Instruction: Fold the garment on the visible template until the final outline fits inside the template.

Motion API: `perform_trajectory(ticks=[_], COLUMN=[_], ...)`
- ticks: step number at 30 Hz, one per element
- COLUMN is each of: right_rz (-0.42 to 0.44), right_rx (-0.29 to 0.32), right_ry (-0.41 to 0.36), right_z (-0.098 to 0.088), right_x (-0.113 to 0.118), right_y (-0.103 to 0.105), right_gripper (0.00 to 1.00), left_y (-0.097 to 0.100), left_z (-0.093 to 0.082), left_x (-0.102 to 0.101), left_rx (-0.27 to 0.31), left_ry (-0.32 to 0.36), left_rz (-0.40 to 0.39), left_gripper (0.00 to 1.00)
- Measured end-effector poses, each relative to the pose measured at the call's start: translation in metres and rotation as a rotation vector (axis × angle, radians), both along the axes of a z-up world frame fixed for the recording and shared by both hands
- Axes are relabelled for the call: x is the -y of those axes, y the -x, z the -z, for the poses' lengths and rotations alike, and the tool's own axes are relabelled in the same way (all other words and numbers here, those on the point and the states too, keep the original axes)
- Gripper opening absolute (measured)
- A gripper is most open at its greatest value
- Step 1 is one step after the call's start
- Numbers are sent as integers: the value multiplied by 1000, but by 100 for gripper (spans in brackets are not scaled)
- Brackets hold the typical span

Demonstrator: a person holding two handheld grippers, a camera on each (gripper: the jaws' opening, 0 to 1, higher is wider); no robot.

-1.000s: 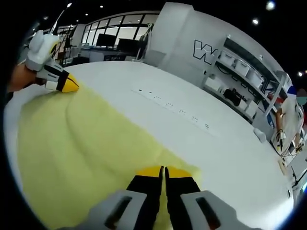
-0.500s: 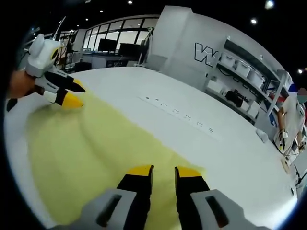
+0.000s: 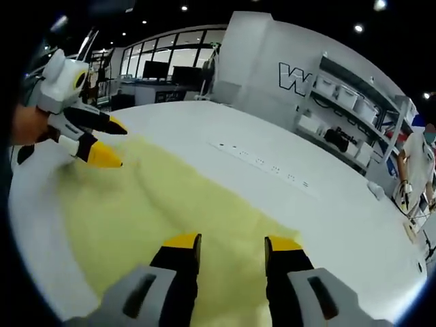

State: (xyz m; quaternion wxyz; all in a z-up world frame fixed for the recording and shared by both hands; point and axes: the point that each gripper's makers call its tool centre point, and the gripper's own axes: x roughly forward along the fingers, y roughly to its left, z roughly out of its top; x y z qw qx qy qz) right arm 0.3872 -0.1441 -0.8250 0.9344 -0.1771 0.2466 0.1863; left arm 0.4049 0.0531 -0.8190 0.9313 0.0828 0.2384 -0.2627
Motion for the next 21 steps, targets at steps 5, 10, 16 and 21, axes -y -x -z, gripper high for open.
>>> perform_trajectory(ticks=[5, 10, 16, 21], right_rz=[-4, -9, -4, 10], right_rx=[-3, 12, -3, -12], right_ry=[-16, -15, -50, -74], right_z=[-4, -11, -12, -14], right_x=[-2, -2, -4, -1], right_y=[12, 27, 48, 65], right_gripper=[41, 47, 53, 54], left_y=[12, 28, 48, 67], left_z=[-6, -16, -15, -15], left_x=[1, 2, 1, 1], left_rx=[0, 15, 7, 1], left_ry=[13, 21, 25, 33], left_rz=[1, 2, 1, 0], left_gripper=[59, 59, 59, 59])
